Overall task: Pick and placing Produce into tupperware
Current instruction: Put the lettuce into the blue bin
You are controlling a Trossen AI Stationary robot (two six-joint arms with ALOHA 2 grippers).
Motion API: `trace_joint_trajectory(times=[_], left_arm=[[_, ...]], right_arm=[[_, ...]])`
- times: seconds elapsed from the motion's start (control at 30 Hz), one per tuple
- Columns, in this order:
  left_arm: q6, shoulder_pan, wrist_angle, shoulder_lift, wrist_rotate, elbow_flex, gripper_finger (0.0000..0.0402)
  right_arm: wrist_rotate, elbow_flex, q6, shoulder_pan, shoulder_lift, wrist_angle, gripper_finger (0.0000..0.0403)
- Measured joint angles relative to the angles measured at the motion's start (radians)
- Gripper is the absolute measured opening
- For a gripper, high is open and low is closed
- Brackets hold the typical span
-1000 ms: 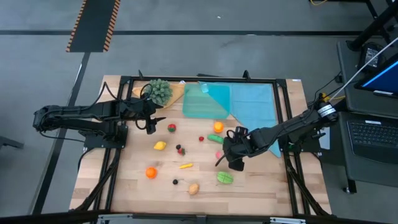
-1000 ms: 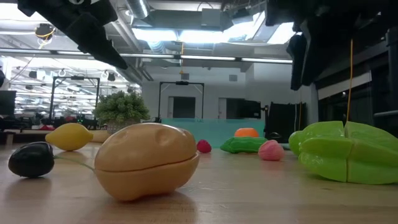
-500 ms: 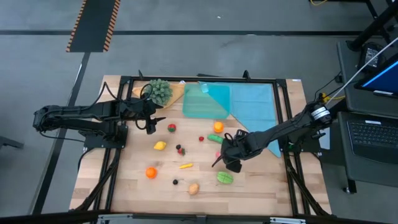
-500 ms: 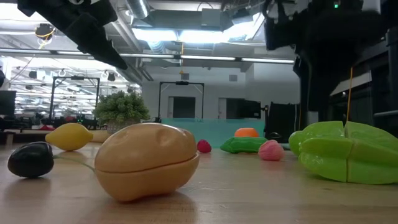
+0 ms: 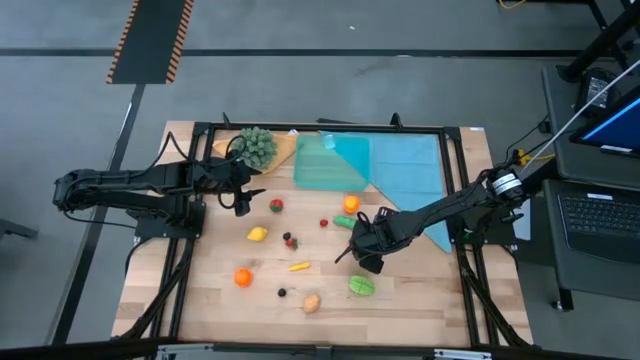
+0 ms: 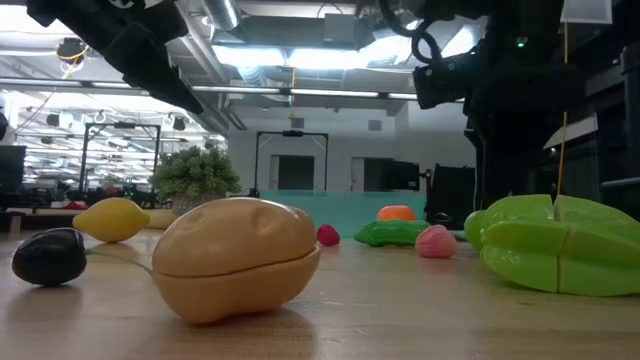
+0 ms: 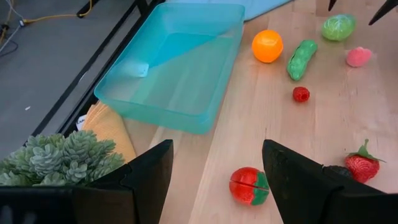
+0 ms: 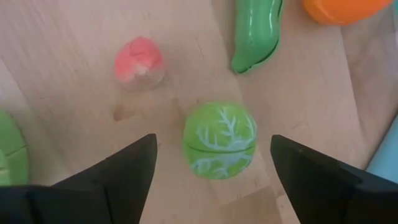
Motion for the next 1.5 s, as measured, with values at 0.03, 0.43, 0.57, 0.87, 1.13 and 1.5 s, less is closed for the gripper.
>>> trace_joint_trajectory(times=[0.03,0.43,0.57,0.87,1.13,1.5], left_arm=[[0.0,0.0,0.0,0.0,0.0,0.0,0.024],[0.0,0.0,0.001,0.0,0.0,0.0,0.024],[0.0,0.0,-0.002,0.0,0.0,0.0,0.024],[0.0,0.0,-0.004,0.0,0.0,0.0,0.024],[0.0,0.0,-0.005,0.0,0.0,0.0,0.024],[-0.001,0.0,-0.005,0.0,0.0,0.0,0.024]], right_arm=[[0.0,0.0,0.0,-0.001,0.0,0.001,0.0316],[0.0,0.0,0.0,-0.001,0.0,0.001,0.0316],[0.0,0.0,0.001,-0.001,0.01,-0.001,0.0316],[0.0,-0.001,0.0,-0.005,0.075,-0.016,0.0316],[-0.051,-0.001,0.026,-0.028,0.088,-0.007,0.0316],[-0.125,0.0,0.001,-0.06,0.136,0.006,0.0316]])
